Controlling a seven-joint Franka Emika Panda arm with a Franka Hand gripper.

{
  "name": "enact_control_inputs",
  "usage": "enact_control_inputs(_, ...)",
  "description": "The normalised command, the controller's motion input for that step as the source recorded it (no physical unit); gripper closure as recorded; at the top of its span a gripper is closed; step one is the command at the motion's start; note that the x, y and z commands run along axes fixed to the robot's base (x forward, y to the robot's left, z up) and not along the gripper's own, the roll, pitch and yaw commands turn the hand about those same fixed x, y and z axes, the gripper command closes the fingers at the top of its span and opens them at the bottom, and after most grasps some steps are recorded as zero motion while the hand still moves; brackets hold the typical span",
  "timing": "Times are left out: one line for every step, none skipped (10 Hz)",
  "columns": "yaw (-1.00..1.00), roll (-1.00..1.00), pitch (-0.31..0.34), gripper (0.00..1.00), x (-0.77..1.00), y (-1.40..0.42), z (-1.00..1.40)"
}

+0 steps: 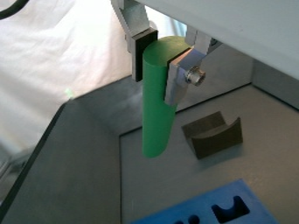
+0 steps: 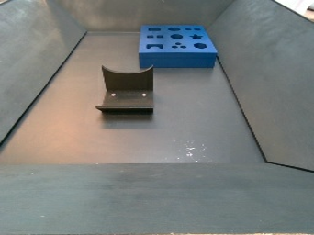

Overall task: Pick up the oval object. Move up. Place the oval object on the fixture. Regrasp the oval object. Move to above the board. Insert the oval object.
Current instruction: Move to above the board.

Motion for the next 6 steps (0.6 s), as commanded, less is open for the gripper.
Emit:
enact_control_inputs(1.00,-0.41,-0.192,1.00,-0.04,-0.06,0.02)
enact_control_inputs(1.00,-0.39,-0.235,1.00,-0.04,-0.02,0.01)
enact_control_inputs(1.00,-0.38,-0.256,1.00,-0.05,-0.01,0.02)
enact_control_inputs(1.00,-0.36,-0.305,1.00,-0.06,0.01,0.00)
enact_control_inputs(1.00,-0.35,-0.342,1.00,-0.08,0.02,-0.01)
enact_control_inputs(1.00,-0.33,-0.386,1.00,-0.10,0.03,0.00)
